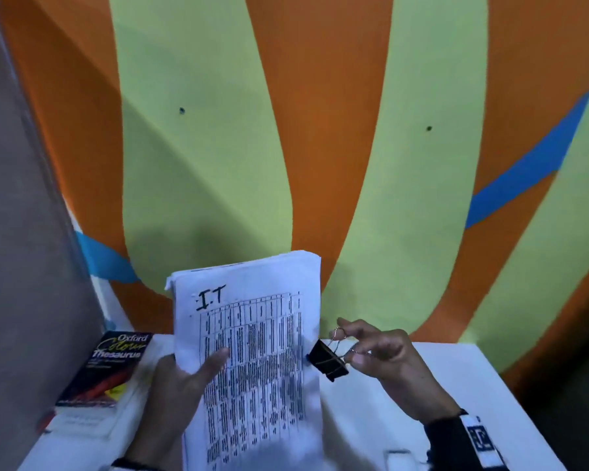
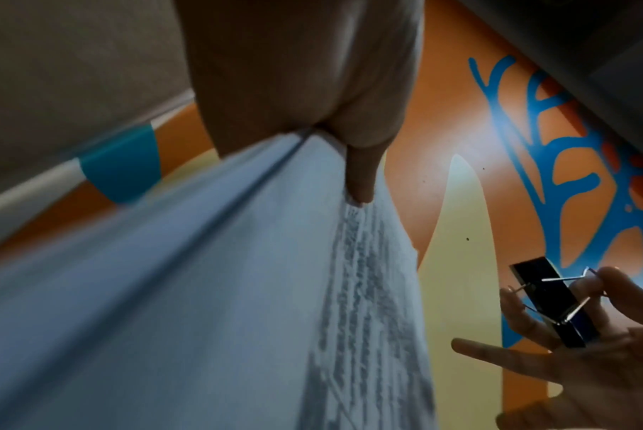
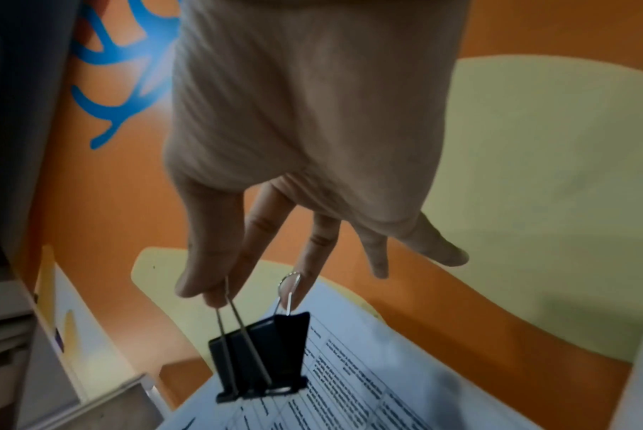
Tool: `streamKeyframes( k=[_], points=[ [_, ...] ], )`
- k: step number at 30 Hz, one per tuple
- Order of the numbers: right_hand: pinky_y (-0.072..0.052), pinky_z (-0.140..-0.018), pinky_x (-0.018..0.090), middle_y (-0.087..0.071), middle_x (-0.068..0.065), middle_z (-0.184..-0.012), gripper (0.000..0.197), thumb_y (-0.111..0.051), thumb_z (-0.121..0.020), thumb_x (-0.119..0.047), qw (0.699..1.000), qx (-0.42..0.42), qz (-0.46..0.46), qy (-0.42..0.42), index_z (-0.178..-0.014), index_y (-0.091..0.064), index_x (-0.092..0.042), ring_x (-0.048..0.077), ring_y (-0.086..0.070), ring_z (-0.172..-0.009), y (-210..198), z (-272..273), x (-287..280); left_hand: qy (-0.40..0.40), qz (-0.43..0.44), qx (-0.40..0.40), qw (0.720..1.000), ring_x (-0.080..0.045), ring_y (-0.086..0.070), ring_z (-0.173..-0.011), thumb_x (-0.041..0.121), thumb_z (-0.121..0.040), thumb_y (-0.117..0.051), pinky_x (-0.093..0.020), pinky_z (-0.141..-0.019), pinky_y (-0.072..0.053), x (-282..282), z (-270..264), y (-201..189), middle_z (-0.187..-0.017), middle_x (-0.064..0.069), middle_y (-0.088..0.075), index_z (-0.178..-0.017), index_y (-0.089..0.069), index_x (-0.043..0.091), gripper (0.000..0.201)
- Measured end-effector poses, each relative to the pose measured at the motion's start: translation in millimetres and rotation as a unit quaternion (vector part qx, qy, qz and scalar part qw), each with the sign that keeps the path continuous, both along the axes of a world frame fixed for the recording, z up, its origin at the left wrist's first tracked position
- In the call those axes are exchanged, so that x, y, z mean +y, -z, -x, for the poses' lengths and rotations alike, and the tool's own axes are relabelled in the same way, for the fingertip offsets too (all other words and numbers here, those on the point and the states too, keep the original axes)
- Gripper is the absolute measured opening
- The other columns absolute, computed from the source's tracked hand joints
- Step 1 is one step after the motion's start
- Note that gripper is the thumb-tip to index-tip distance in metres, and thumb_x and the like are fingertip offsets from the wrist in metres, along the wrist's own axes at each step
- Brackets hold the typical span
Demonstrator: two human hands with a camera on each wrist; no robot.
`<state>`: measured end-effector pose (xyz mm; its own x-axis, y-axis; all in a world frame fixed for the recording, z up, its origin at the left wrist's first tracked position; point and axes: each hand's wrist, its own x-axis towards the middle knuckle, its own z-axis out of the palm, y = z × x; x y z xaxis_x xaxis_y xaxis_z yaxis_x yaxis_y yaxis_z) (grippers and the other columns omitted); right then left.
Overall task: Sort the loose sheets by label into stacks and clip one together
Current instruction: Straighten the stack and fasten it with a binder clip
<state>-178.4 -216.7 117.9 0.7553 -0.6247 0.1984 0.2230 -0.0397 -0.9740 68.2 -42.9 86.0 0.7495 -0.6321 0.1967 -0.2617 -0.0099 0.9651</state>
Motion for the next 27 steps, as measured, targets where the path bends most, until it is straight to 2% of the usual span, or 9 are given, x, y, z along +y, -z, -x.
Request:
streamKeyframes(
  k=[4,7,10,13,16,18,22,24,27],
  points=[
    [-0.042,-0.091,0.042,-0.064,0.020,-0.105,0.019,-0.086,-0.066,-0.021,1.000,-0.012,0.012,-0.021,-0.069,-0.076,-0.005,0.034,-0.059,-0.112,-3,27,-12,0.108,-0.017,0.046,0.993,-0.007,-0.061,-0.059,0.041,-0.064,-0.080,-0.028,-0.064,-0.045,-20,35,-6,-0.068,0.001,-0.073,-0.073,-0.072,0.015,0.028],
    [-0.045,-0.086,0.045,-0.063,0.023,-0.109,0.022,-0.085,-0.068,-0.018,0.999,-0.024,0.018,-0.017,-0.069,-0.075,0.001,0.036,-0.058,-0.111,0,44,-16,0.151,-0.020,0.036,0.988,-0.006,-0.050,-0.042,0.020,-0.072,-0.076,-0.022,-0.053,-0.038,-30,56,-12,-0.045,0.003,-0.057,-0.045,-0.057,0.016,0.034],
    [-0.045,-0.088,0.042,-0.066,0.018,-0.111,0.018,-0.085,-0.069,-0.018,0.994,-0.036,0.094,0.041,-0.070,-0.077,-0.002,0.035,-0.060,-0.112,1,54,-14,0.111,-0.016,0.011,0.994,-0.008,-0.032,-0.037,0.015,-0.075,-0.076,-0.021,-0.045,-0.027,-43,72,-11,-0.038,0.004,-0.035,-0.036,-0.042,0.013,0.052],
    [-0.050,-0.086,0.035,-0.068,0.011,-0.114,0.015,-0.083,-0.071,-0.022,0.969,-0.056,0.210,0.118,-0.070,-0.079,-0.008,0.031,-0.063,-0.110,-8,57,-5,0.069,0.041,0.044,0.996,-0.005,-0.059,-0.046,0.015,-0.070,-0.078,-0.023,-0.054,-0.047,-52,85,-16,-0.050,0.009,-0.065,-0.052,-0.065,0.016,0.022],
    [-0.048,-0.089,0.036,-0.069,0.008,-0.116,0.012,-0.082,-0.073,-0.026,0.948,-0.081,0.271,0.145,-0.070,-0.079,-0.014,0.031,-0.062,-0.113,-10,59,0,0.055,0.084,0.056,0.993,0.005,-0.065,-0.056,0.007,-0.071,-0.076,-0.011,-0.055,-0.051,-60,94,-18,-0.058,0.019,-0.069,-0.067,-0.068,0.019,0.015],
    [-0.047,-0.091,0.038,-0.069,0.004,-0.117,0.013,-0.081,-0.073,-0.029,0.947,-0.061,0.274,0.154,-0.070,-0.079,-0.017,0.028,-0.061,-0.114,3,59,-2,0.065,0.076,0.060,0.993,-0.008,-0.069,-0.062,0.015,-0.070,-0.078,-0.016,-0.059,-0.052,-65,95,-9,-0.062,0.013,-0.071,-0.064,-0.069,0.017,0.011],
    [-0.048,-0.093,0.031,-0.069,-0.005,-0.117,0.012,-0.082,-0.072,-0.035,0.959,-0.023,0.226,0.171,-0.071,-0.079,-0.023,0.026,-0.061,-0.115,36,56,-6,0.089,0.030,0.080,0.992,-0.025,-0.067,-0.064,0.072,-0.044,-0.080,-0.036,-0.067,-0.053,-65,96,11,-0.071,0.001,-0.070,-0.064,-0.067,0.014,0.064],
    [-0.046,-0.093,0.037,-0.069,-0.005,-0.117,0.013,-0.081,-0.072,-0.037,0.957,-0.016,0.230,0.178,-0.071,-0.079,-0.024,0.023,-0.062,-0.114,41,57,-7,0.099,0.047,0.061,0.992,-0.022,-0.072,-0.069,0.075,-0.035,-0.079,-0.038,-0.067,-0.059,-65,98,1,-0.076,-0.001,-0.076,-0.071,-0.074,0.015,0.070],
    [-0.044,-0.093,0.044,-0.069,-0.004,-0.117,0.015,-0.081,-0.071,-0.038,0.959,-0.005,0.223,0.172,-0.070,-0.079,-0.023,0.020,-0.063,-0.113,39,59,-8,0.116,0.083,0.007,0.990,-0.021,-0.073,-0.078,0.051,-0.053,-0.087,-0.034,-0.071,-0.060,-67,94,-25,-0.086,-0.002,-0.077,-0.087,-0.075,0.016,0.051]
  ],
)
